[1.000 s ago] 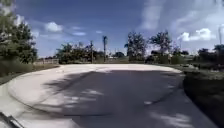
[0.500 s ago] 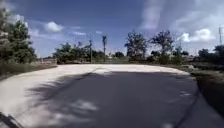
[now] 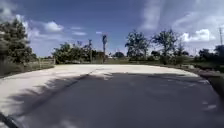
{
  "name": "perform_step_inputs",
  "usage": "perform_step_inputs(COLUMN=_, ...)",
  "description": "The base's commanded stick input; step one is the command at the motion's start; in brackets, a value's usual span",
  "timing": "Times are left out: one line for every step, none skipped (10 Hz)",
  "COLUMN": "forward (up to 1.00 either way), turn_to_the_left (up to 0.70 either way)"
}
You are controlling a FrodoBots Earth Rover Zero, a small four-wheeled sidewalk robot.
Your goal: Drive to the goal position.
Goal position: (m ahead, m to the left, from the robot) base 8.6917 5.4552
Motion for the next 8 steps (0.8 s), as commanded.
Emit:
perform_step_inputs(forward=0.85, turn_to_the_left=0.00)
perform_step_inputs(forward=0.85, turn_to_the_left=0.00)
perform_step_inputs(forward=0.85, turn_to_the_left=0.00)
perform_step_inputs(forward=0.85, turn_to_the_left=0.00)
perform_step_inputs(forward=0.85, turn_to_the_left=0.00)
perform_step_inputs(forward=0.85, turn_to_the_left=0.00)
perform_step_inputs(forward=0.85, turn_to_the_left=0.00)
perform_step_inputs(forward=0.85, turn_to_the_left=0.00)
